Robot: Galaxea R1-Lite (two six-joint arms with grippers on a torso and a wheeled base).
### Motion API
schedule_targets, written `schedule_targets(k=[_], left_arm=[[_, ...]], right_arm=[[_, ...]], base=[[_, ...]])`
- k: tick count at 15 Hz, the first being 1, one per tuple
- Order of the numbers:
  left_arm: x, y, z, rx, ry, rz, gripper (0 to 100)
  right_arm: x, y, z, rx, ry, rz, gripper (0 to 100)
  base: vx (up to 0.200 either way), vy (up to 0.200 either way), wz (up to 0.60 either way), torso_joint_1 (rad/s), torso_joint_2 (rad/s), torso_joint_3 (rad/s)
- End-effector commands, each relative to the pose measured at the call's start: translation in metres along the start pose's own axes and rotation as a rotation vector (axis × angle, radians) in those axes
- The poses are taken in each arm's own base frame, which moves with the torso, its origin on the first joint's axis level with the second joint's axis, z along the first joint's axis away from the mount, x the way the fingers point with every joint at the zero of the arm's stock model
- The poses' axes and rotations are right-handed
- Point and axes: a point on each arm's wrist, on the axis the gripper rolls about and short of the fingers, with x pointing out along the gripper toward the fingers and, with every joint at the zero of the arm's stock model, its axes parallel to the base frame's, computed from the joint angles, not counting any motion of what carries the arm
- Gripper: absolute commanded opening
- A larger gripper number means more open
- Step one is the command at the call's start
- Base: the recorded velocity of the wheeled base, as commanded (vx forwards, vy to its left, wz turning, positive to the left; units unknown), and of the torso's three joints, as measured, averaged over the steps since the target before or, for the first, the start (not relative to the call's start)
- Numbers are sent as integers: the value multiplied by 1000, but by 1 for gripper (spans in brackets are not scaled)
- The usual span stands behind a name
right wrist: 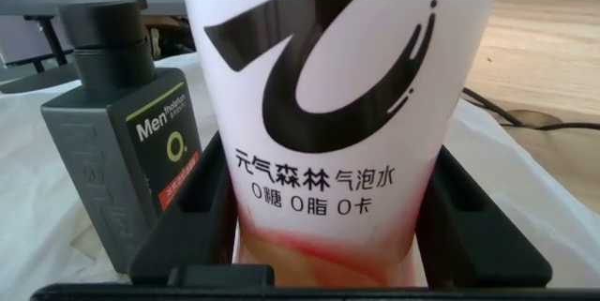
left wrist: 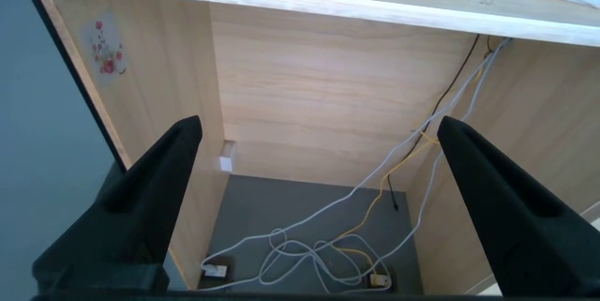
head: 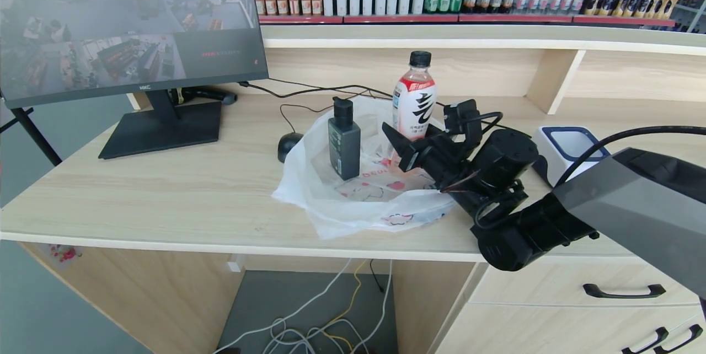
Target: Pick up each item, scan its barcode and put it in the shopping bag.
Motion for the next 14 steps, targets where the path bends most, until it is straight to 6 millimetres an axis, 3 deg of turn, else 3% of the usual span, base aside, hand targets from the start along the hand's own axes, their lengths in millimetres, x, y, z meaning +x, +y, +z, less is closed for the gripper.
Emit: schedule_targets(k=[1,7,8,11,14], left_arm=[[0,0,0,0,0,0,100],[0,0,0,-2,0,0,100],[0,0,0,-2,0,0,100],[0,0,0,-2,0,0,100],[0,0,0,0,0,0,100]], right_arm=[[-1,0,-5,3,11,1,0],[-6,3,-7,5,14,7,0],[-5,2,-6,4,8,4,100],[-14,6,-11,5,-1,13,100],[-19,7,-3,3,-10,13,100]], base=[[0,0,0,0,0,0],[0,0,0,0,0,0],[0,0,0,0,0,0],[0,0,0,0,0,0],[0,0,0,0,0,0]])
